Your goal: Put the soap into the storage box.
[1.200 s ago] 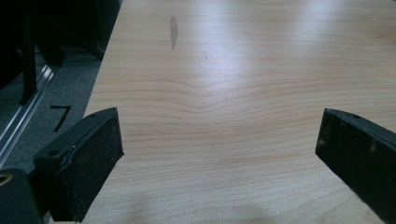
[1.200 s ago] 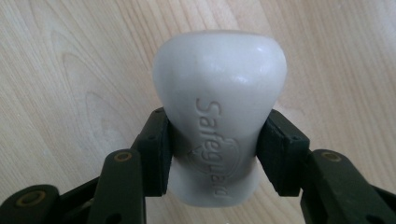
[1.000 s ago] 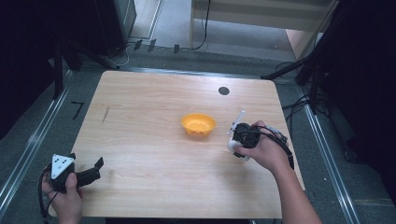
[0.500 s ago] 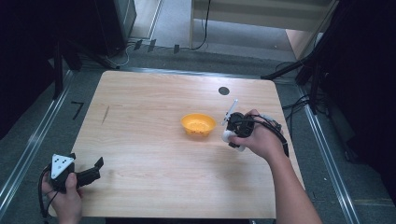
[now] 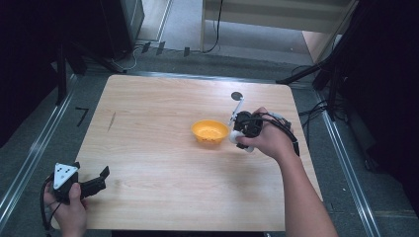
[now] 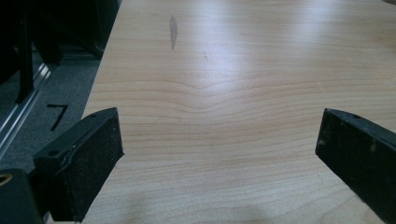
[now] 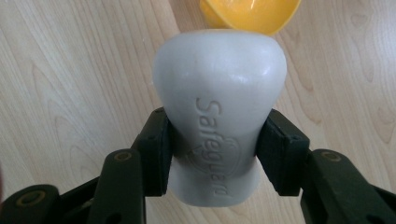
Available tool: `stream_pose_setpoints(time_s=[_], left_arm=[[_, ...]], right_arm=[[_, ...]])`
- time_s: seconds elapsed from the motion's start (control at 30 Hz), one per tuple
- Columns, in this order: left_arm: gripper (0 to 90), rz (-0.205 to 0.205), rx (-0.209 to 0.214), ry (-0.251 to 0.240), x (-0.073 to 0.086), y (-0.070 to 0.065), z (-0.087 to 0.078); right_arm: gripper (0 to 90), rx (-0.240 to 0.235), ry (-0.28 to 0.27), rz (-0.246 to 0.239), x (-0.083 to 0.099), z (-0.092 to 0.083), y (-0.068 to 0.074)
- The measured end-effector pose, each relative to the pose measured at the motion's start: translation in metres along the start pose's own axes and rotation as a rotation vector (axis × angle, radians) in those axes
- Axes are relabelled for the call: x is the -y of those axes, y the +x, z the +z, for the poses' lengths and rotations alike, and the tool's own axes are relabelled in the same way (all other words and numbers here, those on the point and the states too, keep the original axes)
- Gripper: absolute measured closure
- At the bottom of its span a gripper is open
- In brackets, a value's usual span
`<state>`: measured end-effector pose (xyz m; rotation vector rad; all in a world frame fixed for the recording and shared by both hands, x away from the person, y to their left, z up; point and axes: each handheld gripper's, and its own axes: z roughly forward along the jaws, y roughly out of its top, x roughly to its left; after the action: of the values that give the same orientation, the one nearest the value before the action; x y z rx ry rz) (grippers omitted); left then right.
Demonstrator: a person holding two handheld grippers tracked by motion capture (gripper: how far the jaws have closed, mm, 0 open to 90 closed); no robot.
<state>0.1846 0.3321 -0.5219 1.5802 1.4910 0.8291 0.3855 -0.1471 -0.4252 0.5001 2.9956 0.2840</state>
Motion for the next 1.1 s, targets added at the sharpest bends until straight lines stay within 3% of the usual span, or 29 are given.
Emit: stream_pose_setpoints(time_s=[1.1], left_arm=[[1.2,-0.008,0.007,-0.008,0.000,0.001,0.000]], right_arm=[[50.9,-0.014,-0.013,-0.060,-0.048,0.000,-0.009]])
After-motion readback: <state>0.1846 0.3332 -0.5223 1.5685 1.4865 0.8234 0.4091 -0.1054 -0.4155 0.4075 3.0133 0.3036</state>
